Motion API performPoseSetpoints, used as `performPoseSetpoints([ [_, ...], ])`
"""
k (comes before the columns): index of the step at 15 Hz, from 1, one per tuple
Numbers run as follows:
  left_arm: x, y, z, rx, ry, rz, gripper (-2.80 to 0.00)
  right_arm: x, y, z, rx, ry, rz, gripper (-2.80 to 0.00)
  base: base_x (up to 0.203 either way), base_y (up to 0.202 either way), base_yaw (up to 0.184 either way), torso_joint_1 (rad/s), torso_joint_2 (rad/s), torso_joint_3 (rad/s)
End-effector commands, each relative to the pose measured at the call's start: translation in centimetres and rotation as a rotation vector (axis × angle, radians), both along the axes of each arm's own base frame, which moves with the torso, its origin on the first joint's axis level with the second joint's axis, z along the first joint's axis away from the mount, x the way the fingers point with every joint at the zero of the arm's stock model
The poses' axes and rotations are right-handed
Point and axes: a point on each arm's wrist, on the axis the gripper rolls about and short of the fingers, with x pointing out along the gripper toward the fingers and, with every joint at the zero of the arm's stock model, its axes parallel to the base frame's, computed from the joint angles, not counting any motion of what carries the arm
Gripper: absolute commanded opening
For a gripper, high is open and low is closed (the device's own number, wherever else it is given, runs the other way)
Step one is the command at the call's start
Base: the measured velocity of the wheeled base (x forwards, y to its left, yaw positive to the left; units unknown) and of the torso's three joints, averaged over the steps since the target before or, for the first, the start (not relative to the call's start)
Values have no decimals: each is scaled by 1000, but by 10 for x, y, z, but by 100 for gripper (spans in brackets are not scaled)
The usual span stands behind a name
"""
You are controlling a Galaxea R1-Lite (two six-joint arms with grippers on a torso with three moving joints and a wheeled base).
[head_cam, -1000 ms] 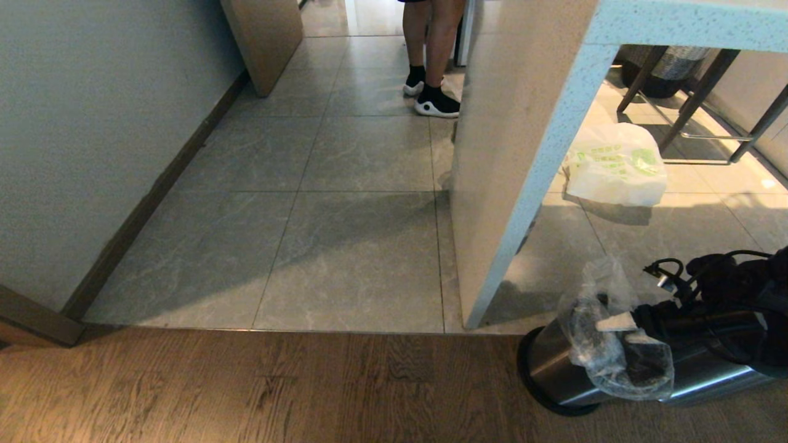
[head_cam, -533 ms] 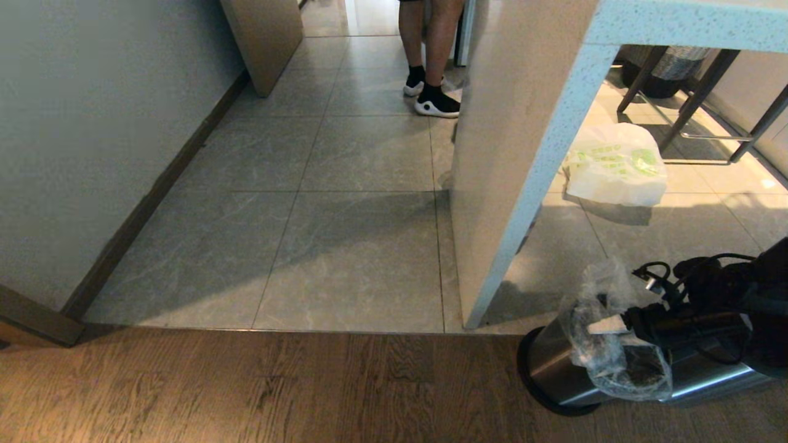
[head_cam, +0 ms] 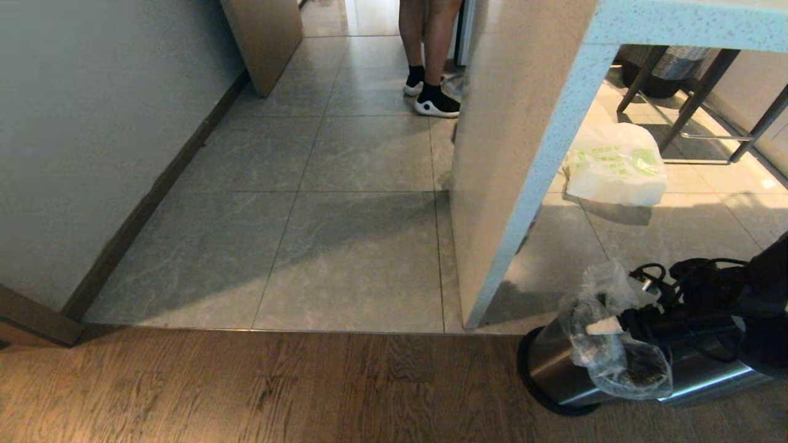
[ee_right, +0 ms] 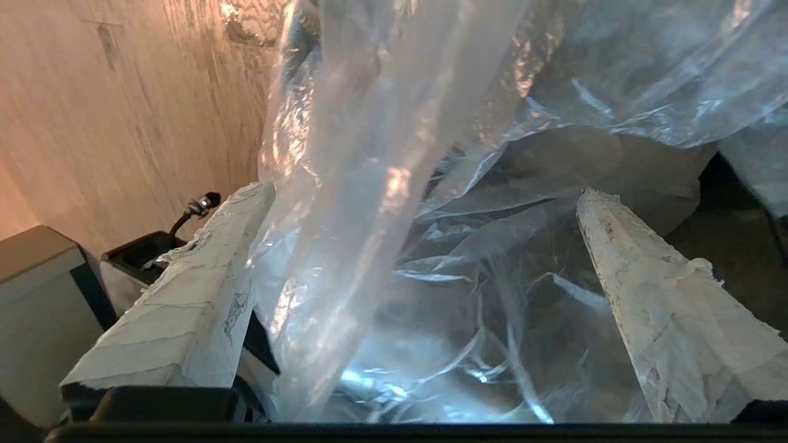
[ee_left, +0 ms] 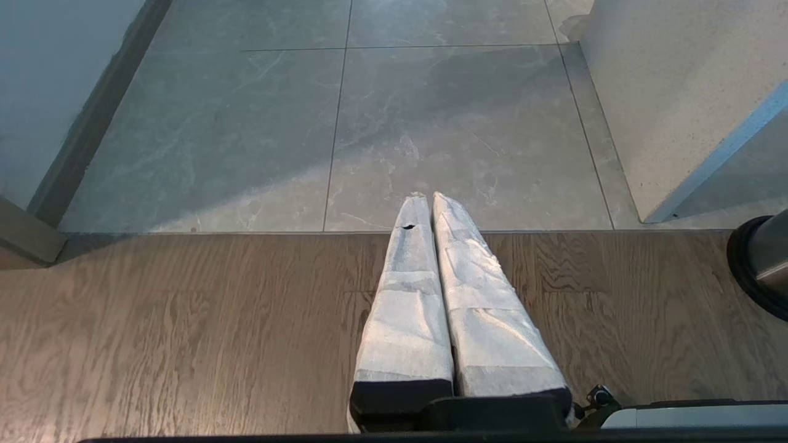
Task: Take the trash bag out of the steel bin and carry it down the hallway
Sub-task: Pick up the trash bag
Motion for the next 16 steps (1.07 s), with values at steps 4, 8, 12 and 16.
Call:
performPoseSetpoints([
  [4, 0, 0, 0, -1, 1, 0, -280, 4, -3, -3, -56, -9, -19, 0, 0, 0, 0, 0, 0, 0],
  [8, 0, 0, 0, 0, 1, 0, -280, 16, -8, -5, -135, -73, -49, 0, 0, 0, 0, 0, 0, 0],
  [12, 0, 0, 0, 0, 1, 0, -280, 19, -5, -10, -145, -66, -42, 0, 0, 0, 0, 0, 0, 0],
  [16, 0, 0, 0, 0, 1, 0, -280, 24, 1, -16, -154, -85, -26, 0, 0, 0, 0, 0, 0, 0],
])
